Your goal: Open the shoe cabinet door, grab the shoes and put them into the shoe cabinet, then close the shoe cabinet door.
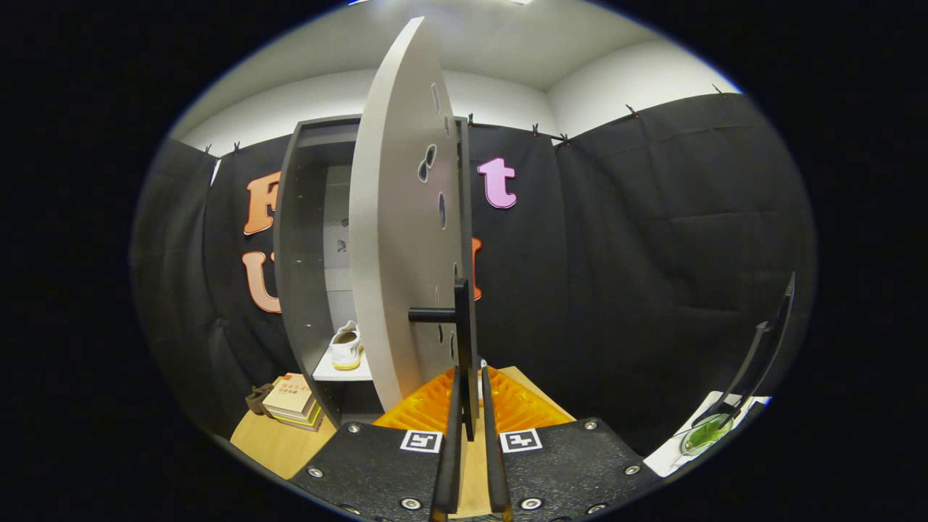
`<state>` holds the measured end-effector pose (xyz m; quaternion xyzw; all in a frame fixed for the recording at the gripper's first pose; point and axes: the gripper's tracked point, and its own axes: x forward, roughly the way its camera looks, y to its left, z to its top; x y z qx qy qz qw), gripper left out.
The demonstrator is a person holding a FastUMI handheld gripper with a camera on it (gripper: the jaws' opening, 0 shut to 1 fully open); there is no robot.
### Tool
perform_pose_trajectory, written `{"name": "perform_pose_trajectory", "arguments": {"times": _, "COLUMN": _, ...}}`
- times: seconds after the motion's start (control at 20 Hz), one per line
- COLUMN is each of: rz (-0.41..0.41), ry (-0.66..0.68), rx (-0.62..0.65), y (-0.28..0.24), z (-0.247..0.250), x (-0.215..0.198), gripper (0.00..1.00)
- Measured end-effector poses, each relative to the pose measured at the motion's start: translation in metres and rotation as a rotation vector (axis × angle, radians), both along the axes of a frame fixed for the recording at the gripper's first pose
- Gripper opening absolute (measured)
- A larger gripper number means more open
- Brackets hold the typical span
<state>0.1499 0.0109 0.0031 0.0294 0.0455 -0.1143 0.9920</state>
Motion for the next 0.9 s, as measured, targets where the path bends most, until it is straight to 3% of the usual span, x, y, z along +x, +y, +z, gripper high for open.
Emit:
{"name": "perform_pose_trajectory", "arguments": {"times": 0.3, "rz": -0.033, "ry": -0.01, "rx": 0.018, "y": -0.026, "z": 0.002, "x": -0.006, "gripper": 0.15}}
{"name": "perform_pose_trajectory", "arguments": {"times": 0.9, "rz": -0.189, "ry": 0.034, "rx": -0.047, "y": -0.082, "z": -0.008, "x": -0.024, "gripper": 0.08}}
